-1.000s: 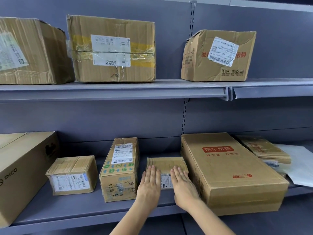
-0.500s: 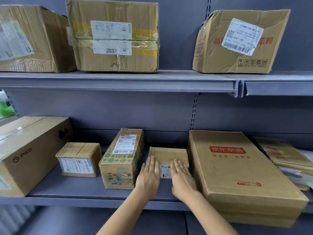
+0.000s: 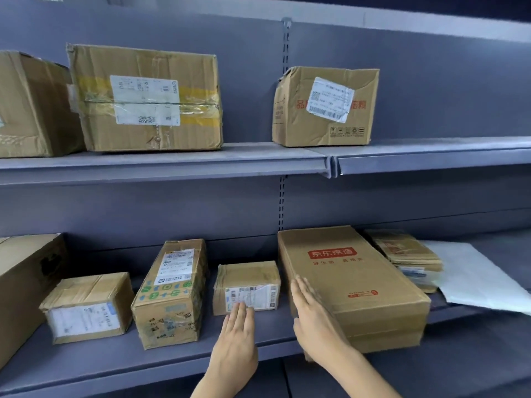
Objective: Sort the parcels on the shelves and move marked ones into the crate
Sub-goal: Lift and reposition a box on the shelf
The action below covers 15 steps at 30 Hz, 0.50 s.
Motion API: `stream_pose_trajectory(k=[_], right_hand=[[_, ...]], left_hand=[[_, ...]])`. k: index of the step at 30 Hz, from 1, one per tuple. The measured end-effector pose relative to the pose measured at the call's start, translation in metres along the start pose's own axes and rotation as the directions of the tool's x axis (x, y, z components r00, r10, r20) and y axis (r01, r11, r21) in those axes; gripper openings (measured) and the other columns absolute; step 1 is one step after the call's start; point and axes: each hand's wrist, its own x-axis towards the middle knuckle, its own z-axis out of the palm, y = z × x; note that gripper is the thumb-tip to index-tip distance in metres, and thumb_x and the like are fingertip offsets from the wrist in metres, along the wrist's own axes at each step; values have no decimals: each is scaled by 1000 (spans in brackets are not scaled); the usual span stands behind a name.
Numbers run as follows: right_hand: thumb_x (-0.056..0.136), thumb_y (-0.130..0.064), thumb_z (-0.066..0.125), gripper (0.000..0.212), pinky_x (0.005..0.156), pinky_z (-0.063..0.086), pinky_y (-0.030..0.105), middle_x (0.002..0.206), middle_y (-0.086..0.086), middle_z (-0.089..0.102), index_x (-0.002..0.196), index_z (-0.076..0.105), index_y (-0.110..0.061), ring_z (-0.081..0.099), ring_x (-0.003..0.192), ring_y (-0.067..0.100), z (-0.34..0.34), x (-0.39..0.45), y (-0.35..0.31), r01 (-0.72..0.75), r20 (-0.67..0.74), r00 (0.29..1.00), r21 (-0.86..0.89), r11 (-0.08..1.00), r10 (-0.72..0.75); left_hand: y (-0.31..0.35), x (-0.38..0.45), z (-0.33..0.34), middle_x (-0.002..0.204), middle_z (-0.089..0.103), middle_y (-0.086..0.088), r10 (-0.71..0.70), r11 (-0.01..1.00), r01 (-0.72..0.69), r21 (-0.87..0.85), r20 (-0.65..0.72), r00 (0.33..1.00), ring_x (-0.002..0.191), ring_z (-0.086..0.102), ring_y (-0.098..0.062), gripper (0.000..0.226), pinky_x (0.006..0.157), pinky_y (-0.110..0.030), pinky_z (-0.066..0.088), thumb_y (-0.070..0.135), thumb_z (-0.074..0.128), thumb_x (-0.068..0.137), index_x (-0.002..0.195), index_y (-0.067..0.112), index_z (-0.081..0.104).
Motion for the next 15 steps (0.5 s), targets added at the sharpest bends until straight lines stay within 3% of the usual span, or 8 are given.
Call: stream_pose_trajectory(k=[8,12,15], right_hand=[[96,-23,41,73,110,-6,20,156,0,-13,147,-9,-13,-9,144,13,-34,-50,74,-248,-117,962,-9,969,245],[92,-21,48,80,117,10,27,157,5,-12,146,-10,-9,-6,145,17,-47,-67,127,-443,-246,852,135,886,463],[89,-17,54,85,116,16,32,157,9,-9,146,-8,-5,-3,145,20,-48,-73,166,-528,-206,783,278,802,587]], left_hand=[[49,9,4,155,-16,-11,68,990,-71,-125,-25,997,143,-15,-24,72,115,-28,-5,23,37,93,146,6,-9],[76,20,20,155,-17,-11,40,985,-38,-168,7,999,143,-14,-24,77,115,-26,-4,34,40,94,145,6,-11],[93,24,36,155,-10,-14,-41,965,58,-256,73,997,144,-10,-27,77,116,-28,-1,28,41,94,145,3,-10]])
